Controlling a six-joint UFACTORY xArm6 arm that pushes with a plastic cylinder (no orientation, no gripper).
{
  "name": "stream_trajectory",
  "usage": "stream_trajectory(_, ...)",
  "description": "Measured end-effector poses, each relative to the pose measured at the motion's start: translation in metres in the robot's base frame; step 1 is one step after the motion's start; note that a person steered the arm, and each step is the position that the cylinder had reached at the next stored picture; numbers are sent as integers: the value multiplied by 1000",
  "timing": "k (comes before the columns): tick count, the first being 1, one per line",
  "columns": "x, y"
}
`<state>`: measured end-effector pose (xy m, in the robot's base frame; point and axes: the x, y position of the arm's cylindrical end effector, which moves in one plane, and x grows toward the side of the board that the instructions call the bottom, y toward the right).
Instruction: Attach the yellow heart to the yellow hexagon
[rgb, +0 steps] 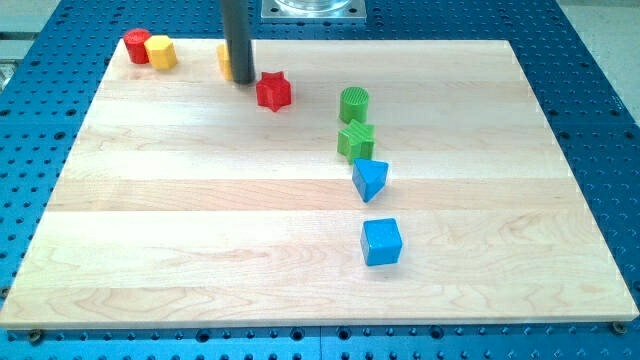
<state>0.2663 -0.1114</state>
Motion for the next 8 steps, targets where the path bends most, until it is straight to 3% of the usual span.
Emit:
stream_trajectory(4, -64, -6)
stream_trajectory(6, -56, -61)
stream_trajectory(8, -36, 105)
